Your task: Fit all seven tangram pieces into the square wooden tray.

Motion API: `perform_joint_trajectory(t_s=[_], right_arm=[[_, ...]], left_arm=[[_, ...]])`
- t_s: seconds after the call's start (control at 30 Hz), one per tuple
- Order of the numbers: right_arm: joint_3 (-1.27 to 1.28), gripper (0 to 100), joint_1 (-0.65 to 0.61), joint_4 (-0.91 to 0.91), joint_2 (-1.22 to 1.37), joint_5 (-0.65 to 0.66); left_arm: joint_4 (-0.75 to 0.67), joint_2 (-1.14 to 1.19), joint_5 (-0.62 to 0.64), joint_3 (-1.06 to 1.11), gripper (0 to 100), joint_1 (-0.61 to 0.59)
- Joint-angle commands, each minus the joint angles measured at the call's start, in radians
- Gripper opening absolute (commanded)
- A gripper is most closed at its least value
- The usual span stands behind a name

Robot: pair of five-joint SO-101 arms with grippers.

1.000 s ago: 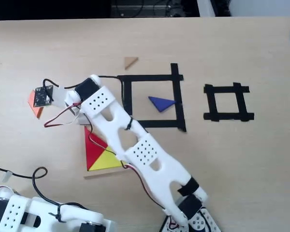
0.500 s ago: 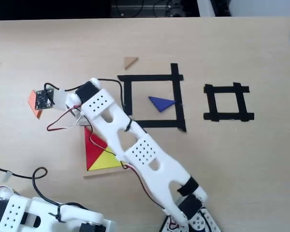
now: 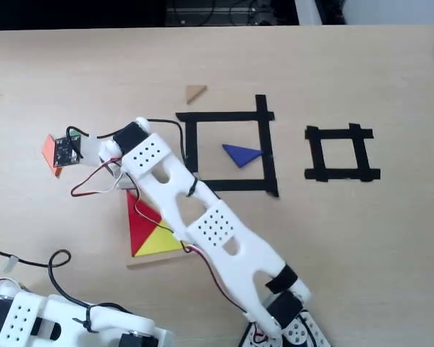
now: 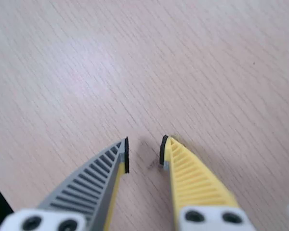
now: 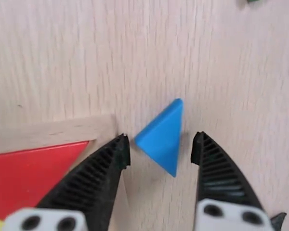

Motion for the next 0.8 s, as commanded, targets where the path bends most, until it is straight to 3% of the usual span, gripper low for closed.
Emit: perform_joint_trajectory(t_s=[0.0, 0.17, 0.33, 0.77], right_arm=[[0.013, 23.2, -0.005, 0.043, 0.001, 0.052], [0.015, 23.0, 0.015, 0.072, 0.002, 0.075], [0.015, 12.9, 0.015, 0.074, 0.002, 0.078], [0.031, 14.7, 0.015, 0.071, -0.002, 0.08]], left_arm=[[-0.015, -0.008, -0.006, -0.004, 14, 0.007], [-0.015, -0.008, -0.006, -0.004, 14, 0.008], [-0.015, -0.008, -0.006, -0.004, 14, 0.008], [-0.015, -0.008, -0.006, -0.004, 14, 0.01]])
